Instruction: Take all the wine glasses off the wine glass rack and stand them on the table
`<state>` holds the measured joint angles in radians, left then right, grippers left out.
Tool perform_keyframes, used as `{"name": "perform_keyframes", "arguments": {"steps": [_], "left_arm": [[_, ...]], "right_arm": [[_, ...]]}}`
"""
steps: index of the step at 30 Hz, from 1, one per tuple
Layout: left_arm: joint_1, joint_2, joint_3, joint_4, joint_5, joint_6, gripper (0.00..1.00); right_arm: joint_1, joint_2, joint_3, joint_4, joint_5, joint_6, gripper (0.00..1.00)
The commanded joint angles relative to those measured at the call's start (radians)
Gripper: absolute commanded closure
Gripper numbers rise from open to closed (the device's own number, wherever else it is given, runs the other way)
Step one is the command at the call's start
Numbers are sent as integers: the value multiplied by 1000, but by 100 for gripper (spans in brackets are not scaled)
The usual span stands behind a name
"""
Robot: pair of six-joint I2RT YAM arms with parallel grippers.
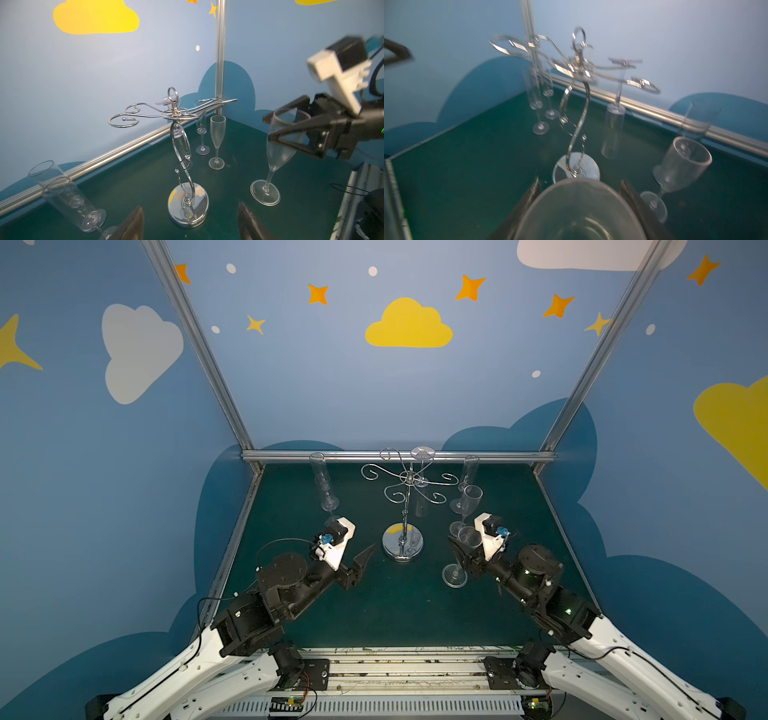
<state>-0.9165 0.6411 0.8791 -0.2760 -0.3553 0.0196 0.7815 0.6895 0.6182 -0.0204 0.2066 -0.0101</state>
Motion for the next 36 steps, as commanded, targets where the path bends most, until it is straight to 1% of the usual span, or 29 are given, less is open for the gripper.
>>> {"name": "perform_keyframes", "arguments": {"steps": [1,7,10,12,14,16,19,25,36], "left_arm": [[1,-13,-15,27,-57,-21,29],[3,11,-10,17,-82,-40,29],[4,34,-5,37,-86,-33,29],[7,55,1,49,-84,-29,29],[8,81,13,48,-76,-24,29],[11,102,24,45,-68,-23,29],[13,122,32,46,-63,-23,29],[18,138,32,58,-48,-29,28],[26,152,32,55,-18,-41,28]], "right_arm": [[-51,-1,-88,217,115,-49,65],[-184,99,-171,402,24,-34,65],[-254,156,-171,461,-55,-10,65],[-300,200,-150,463,-101,16,65],[-337,243,-105,406,-111,75,66],[-364,289,-82,403,-141,86,67],[-380,345,-89,485,-165,88,67],[-412,437,-86,576,-189,91,68],[-440,539,-42,601,-208,73,69]]}}
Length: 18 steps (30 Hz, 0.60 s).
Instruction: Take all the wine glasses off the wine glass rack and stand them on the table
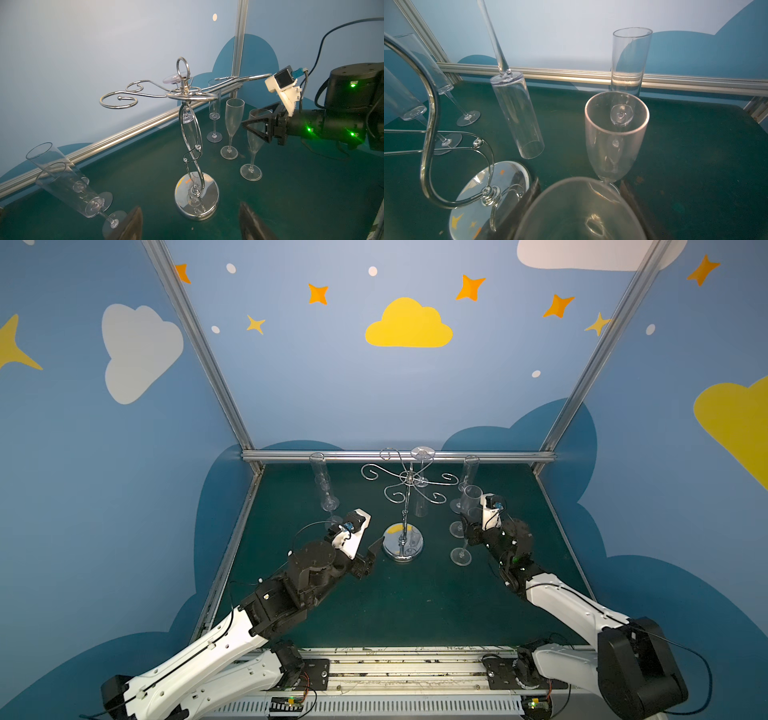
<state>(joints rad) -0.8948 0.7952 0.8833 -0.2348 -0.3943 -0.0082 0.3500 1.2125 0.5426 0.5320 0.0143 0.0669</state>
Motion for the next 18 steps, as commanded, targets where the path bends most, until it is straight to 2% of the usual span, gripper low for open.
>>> {"name": "perform_keyframes", "arguments": {"steps": [1,6,9,18], "left_arm": [[5,-3,27,11,25,-17,28],[7,-18,4,19,26,-34,28],[7,-25,-1,18,27,-38,28],[7,-42,-7,10,26,-41,26]], "right_arm": [[-8,24,34,46,-16,-8,69],[-9,50,37,14,-18,-7,68],[-9,48,35,-6,-15,-3,64],[-8,-8,27,-87,-23,-4,35]]}}
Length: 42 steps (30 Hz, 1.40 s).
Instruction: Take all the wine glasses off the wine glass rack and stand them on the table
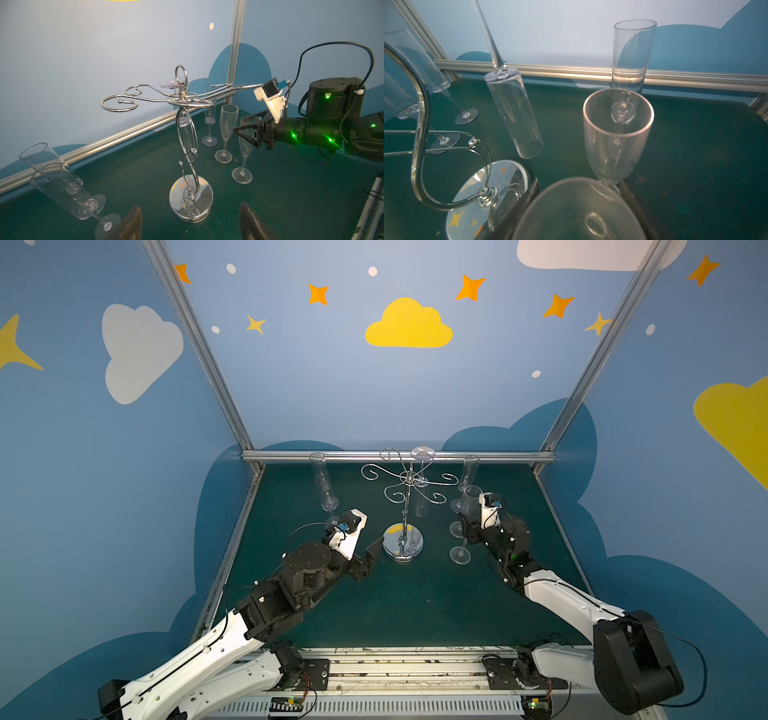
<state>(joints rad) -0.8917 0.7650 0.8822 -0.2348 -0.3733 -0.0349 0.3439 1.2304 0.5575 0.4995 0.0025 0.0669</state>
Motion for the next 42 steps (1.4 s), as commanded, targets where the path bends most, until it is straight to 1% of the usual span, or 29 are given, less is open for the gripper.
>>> {"name": "perform_keyframes", "arguments": {"steps": [1,6,13,19,22,25,29,32,34,37,38,42], "left_arm": [[4,-12,-6,8,5,-14,26],[4,-12,6,6,5,-12,26],[4,-13,26,0,9,3,25],[4,-31,38,-3,17,-3,24],[4,-46,40,-4,19,-11,24],[5,-63,38,-15,16,-21,24],[4,-91,33,-35,13,-29,23],[4,-116,15,-41,1,-31,23],[5,-132,4,-46,-13,-43,23],[5,-148,-18,-46,-19,-58,22],[5,-152,-23,-46,-21,-59,22],[5,-149,-35,-46,-38,-57,20]], "right_arm": [[-3,-30,11,-59,-12,-5,33],[-3,-46,8,-81,-23,-8,29],[-2,-85,13,-125,-41,-12,26],[-1,-150,15,-187,-41,-10,24],[-1,-193,24,-232,-42,-17,23],[-2,-253,42,-281,-59,-56,23],[-2,-369,58,-308,-128,-100,22],[-2,-446,57,-315,-96,-57,22],[-3,-481,61,-330,-75,-54,20],[-3,-496,123,-426,-64,-40,20],[-3,-488,170,-467,-67,-33,20],[-8,-415,322,-583,-110,14,20]]}}
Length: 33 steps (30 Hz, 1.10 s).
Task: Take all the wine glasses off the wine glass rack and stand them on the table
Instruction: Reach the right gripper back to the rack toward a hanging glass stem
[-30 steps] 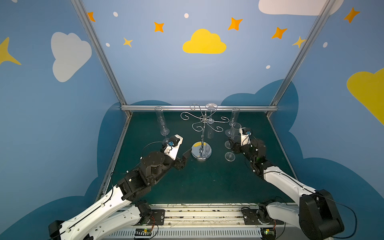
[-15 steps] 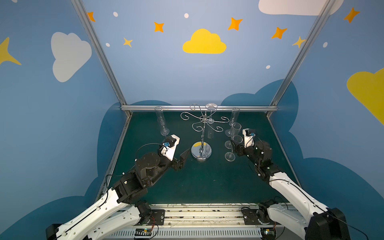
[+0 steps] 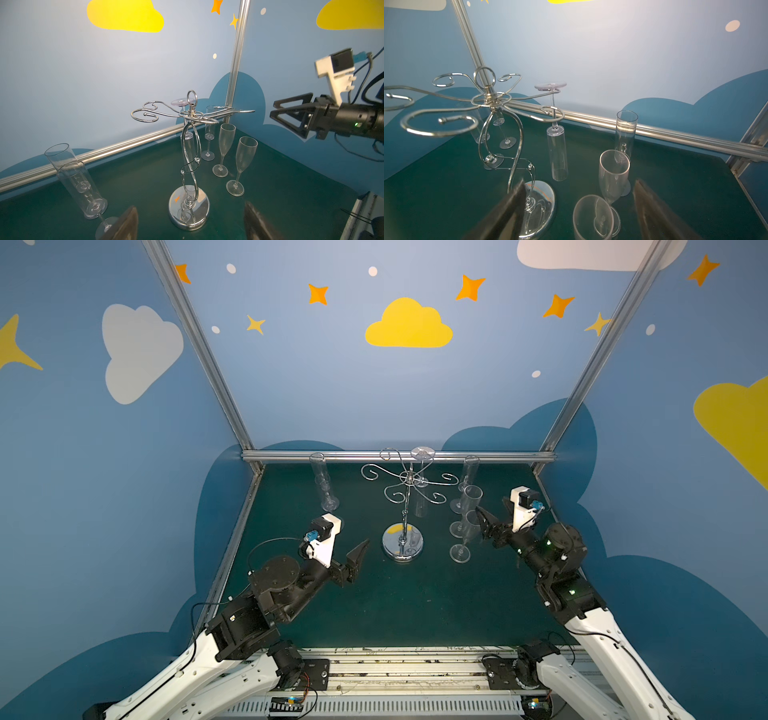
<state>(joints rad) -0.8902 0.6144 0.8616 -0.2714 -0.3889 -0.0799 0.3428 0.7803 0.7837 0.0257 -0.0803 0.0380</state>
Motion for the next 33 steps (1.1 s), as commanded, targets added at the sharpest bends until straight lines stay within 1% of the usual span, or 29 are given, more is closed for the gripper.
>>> {"name": "perform_keyframes", "arguments": {"steps": [1,6,10,13,15,19,23,26,30,33], "left_arm": [[4,3,-15,-7,-23,-11,20],[7,15,-22,-2,-30,-13,18],[8,16,-30,6,-33,-20,16],[10,15,-40,10,-31,-27,15],[10,10,-47,8,-17,-36,14],[11,5,-55,-7,-6,-54,13],[11,-8,-58,-18,7,-77,13],[11,-22,-67,-21,12,-89,13],[11,-40,-79,-26,20,-137,13],[11,-43,-78,-34,39,-149,13]], "right_arm": [[-8,58,136,-136,-43,56,20],[-25,218,383,-272,-147,149,20],[-39,350,560,-337,-236,228,20],[-55,481,708,-404,-302,270,21],[-70,572,808,-450,-372,298,22],[-109,759,976,-489,-493,385,27],[-131,940,1124,-521,-610,465,35],[-137,1055,1200,-515,-690,516,37],[-138,1175,1271,-482,-792,587,40],[-136,1237,1296,-432,-851,658,47]]}}
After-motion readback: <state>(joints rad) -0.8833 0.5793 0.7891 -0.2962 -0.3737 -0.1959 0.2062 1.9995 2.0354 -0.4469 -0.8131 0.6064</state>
